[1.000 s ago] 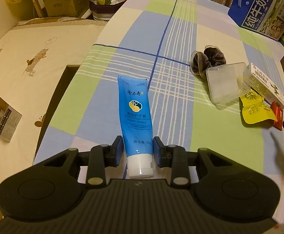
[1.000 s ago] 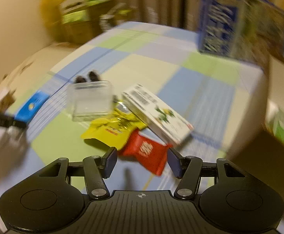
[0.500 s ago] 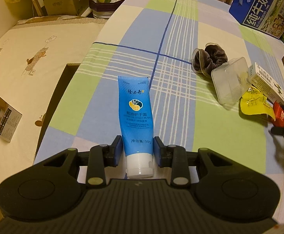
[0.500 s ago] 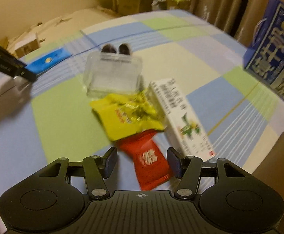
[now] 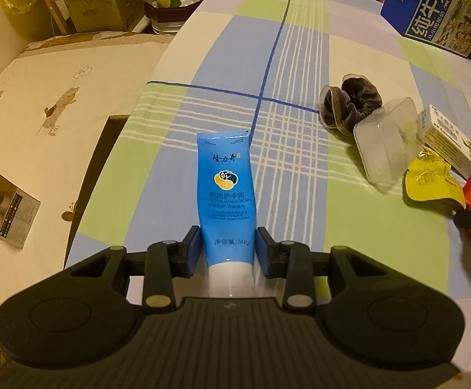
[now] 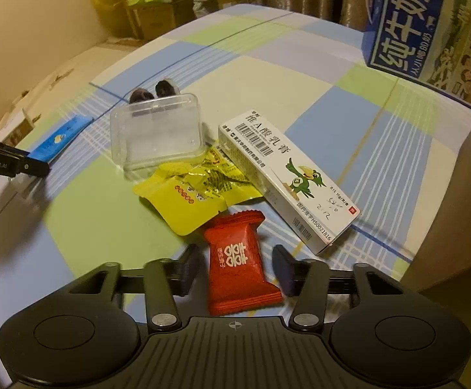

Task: Organize objects
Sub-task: 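Grasp the blue hand-cream tube with the left tool while the right tool grasps the red candy, then lift the tube and candy and carry both toward the brown box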

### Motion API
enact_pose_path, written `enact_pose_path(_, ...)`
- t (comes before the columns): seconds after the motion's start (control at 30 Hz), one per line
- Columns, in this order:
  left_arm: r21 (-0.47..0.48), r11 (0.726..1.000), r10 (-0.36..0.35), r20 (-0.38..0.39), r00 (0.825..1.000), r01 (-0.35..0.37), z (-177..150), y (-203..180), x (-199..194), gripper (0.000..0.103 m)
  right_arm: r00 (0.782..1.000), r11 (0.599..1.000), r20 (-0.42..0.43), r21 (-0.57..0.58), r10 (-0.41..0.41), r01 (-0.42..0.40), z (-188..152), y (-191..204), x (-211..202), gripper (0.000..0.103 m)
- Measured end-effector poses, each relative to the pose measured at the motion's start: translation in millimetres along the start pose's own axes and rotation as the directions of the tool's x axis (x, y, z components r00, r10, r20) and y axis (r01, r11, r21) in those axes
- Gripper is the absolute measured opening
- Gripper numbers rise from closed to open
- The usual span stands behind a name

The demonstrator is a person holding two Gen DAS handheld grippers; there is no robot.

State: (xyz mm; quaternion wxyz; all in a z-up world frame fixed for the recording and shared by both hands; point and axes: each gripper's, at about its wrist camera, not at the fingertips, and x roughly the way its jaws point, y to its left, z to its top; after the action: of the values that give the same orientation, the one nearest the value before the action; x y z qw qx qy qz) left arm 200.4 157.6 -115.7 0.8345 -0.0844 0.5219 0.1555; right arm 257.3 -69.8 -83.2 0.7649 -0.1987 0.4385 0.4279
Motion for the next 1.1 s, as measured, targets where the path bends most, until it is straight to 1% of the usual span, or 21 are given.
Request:
enact_pose_path(0.03, 0.001, 1.000, 0.003, -0.002, 1.000, -0.003, 1.3, -0.7, 0.3, 0.031, 1.000, 1.000, 0.000, 0.002, -0.012, 0.012, -0.7, 0.3, -1.3, 0.033)
enact_pose_path(0.07, 0.003, 1.000, 0.007, -0.004, 1.000, -0.007, 1.8, -1.7, 0.4, 0.031, 1.000, 1.000, -0.001, 0.005, -0.022, 0.022, -1.2, 0.8, -2.4, 0.029)
enact_pose_path(0.2, 0.006, 1.000, 0.017, -0.005, 1.000, -0.017, -0.5, -5.0, -1.0, 0.030, 1.000, 0.999, -0.009, 0.011, -0.030, 0.030, -6.4, -0.8, -6.2, 0.028)
enact_pose_path(0.53, 0.030, 1.000, -0.008, -0.022, 1.000, 0.008, -21.8, -17.5, -13.0, 0.030, 0.999, 0.997, -0.022, 0.069, -0.026, 0.027, -32.6, 0.5, -24.9, 0.027)
enact_pose_path(0.7, 0.070, 0.997, -0.041, -0.029, 0.999, 0.043, -44.0, -29.8, -25.1, 0.030, 1.000, 0.994, -0.025, 0.109, -0.017, 0.020, -50.3, -0.3, -39.0, 0.027)
enact_pose_path(0.8, 0.111, 0.991, -0.067, -0.037, 0.997, 0.070, -59.2, -39.2, -33.7, 0.030, 1.000, 0.992, -0.028, 0.125, -0.014, 0.018, -61.7, -0.5, -47.9, 0.027)
enact_pose_path(0.9, 0.121, 0.988, -0.087, -0.047, 0.995, 0.093, -69.8, -45.3, -39.5, 0.030, 1.000, 0.990, -0.030, 0.139, -0.011, 0.015, -71.8, -1.1, -55.2, 0.027)
enact_pose_path(0.97, 0.114, 0.989, -0.085, -0.044, 0.995, 0.090, -71.3, -46.6, -40.1, 0.031, 0.999, 0.989, -0.031, 0.147, -0.010, 0.014, -77.3, -1.7, -59.7, 0.027)
enact_pose_path(1.03, 0.103, 0.991, -0.083, -0.045, 0.996, 0.088, -69.4, -47.7, -39.6, 0.035, 0.999, 0.988, -0.031, 0.154, -0.010, 0.015, -81.4, -3.1, -63.2, 0.027)
enact_pose_path(1.1, 0.102, 0.991, -0.080, -0.046, 0.996, 0.084, -66.2, -49.8, -38.0, 0.036, 0.999, 0.987, -0.032, 0.162, -0.015, 0.020, -84.9, -4.5, -66.7, 0.027)
